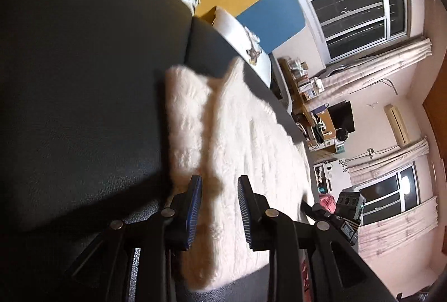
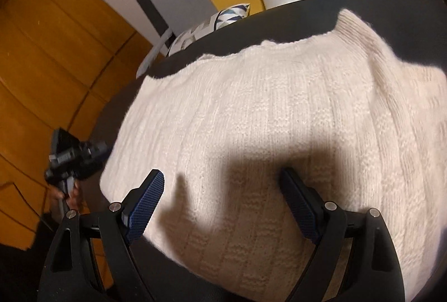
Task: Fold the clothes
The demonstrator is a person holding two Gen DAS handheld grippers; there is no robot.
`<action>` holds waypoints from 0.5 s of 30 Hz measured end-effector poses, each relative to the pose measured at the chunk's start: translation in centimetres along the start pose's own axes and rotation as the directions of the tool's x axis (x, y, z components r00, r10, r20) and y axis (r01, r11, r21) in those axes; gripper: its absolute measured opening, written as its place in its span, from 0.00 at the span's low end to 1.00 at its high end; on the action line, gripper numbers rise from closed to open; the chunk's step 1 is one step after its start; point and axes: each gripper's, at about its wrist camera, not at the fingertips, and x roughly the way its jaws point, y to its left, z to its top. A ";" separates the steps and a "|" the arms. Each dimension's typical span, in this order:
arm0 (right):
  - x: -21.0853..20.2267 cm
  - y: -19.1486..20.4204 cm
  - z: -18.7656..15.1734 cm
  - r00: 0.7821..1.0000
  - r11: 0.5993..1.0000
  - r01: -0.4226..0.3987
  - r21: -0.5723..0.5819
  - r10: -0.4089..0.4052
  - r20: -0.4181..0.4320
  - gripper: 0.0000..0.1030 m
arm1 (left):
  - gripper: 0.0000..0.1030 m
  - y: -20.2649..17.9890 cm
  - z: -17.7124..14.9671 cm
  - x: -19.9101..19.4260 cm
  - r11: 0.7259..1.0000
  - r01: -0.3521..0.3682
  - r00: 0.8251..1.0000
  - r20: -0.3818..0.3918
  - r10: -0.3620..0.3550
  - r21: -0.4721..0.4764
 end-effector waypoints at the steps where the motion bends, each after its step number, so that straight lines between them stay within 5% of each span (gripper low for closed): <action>1: -0.2 0.0 0.0 1.000 1.000 -0.005 0.005 0.005 0.004 0.85 | 0.25 0.1 0.0 0.3 1.000 0.009 1.000 -0.014 -0.009 -0.003; 7: 0.1 0.6 -0.2 1.000 0.999 0.018 -0.027 -0.018 0.025 0.85 | 0.24 1.4 -1.0 -0.1 0.984 0.160 0.983 -0.077 -0.166 -0.085; 11: 0.5 1.2 -0.7 0.998 0.995 0.059 -0.080 -0.055 0.043 0.85 | 0.24 2.1 -3.0 0.0 0.948 0.298 0.940 -0.140 -0.311 -0.106; 14: 0.9 1.7 -0.6 0.996 0.991 0.084 -0.104 -0.080 0.041 0.85 | 0.21 1.9 -3.9 0.7 0.960 0.272 0.944 -0.176 -0.281 -0.070; 15: 1.0 1.9 -0.4 0.995 0.989 0.100 -0.111 -0.098 0.029 0.85 | 0.10 1.6 -4.0 0.7 0.966 0.252 0.951 -0.170 -0.257 -0.048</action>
